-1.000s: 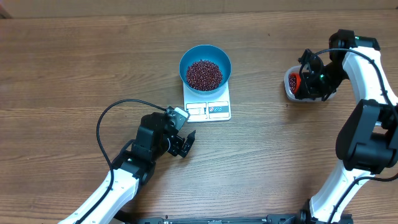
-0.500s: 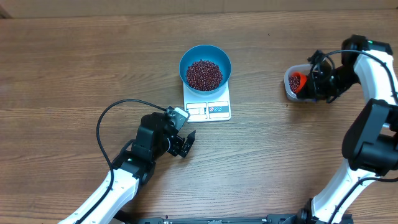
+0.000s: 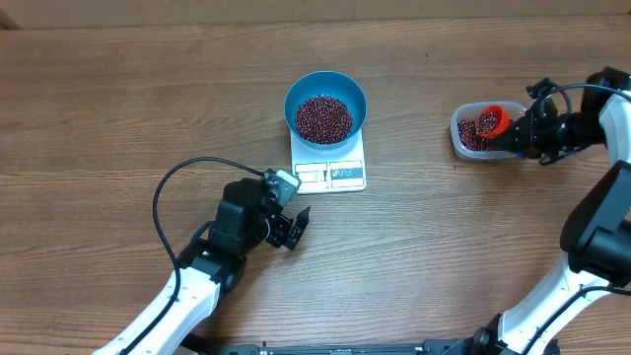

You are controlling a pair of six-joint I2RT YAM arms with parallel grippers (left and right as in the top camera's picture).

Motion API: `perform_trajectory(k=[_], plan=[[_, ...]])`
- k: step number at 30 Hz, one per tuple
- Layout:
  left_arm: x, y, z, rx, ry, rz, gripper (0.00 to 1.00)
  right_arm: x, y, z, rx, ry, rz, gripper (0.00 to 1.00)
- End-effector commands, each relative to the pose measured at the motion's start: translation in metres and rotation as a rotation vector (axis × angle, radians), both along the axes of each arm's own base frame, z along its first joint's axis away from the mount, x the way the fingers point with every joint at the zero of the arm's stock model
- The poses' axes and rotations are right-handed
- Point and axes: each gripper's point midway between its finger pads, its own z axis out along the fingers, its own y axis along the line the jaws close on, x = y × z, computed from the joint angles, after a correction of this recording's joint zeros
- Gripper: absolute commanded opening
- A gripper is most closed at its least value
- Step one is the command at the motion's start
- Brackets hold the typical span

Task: Scoop item into bowl and weigh 150g on scale
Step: 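Drag the scoop through the beans to fill it, then lift the filled scoop and carry it left over the blue bowl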

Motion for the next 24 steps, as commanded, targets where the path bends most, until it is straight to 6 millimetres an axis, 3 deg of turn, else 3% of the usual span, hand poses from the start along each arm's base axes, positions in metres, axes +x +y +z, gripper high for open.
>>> perform_trajectory(k=[1,12,17,24], plan=[[0.0,-0.001,-0.002,-0.009,0.011,0.006,1.0,0.004,0.0,0.01,0.097,-0.039,-0.04,0.04],[0.0,-0.001,-0.002,-0.009,0.011,0.006,0.99,0.004,0.017,0.049,0.236,-0.128,0.007,0.04],[0.0,-0.001,-0.002,-0.009,0.011,0.006,0.99,0.007,0.045,0.07,0.329,-0.174,0.06,0.04],[0.0,-0.001,-0.002,-0.009,0.011,0.006,0.99,0.014,0.112,0.088,0.424,-0.217,0.194,0.04]])
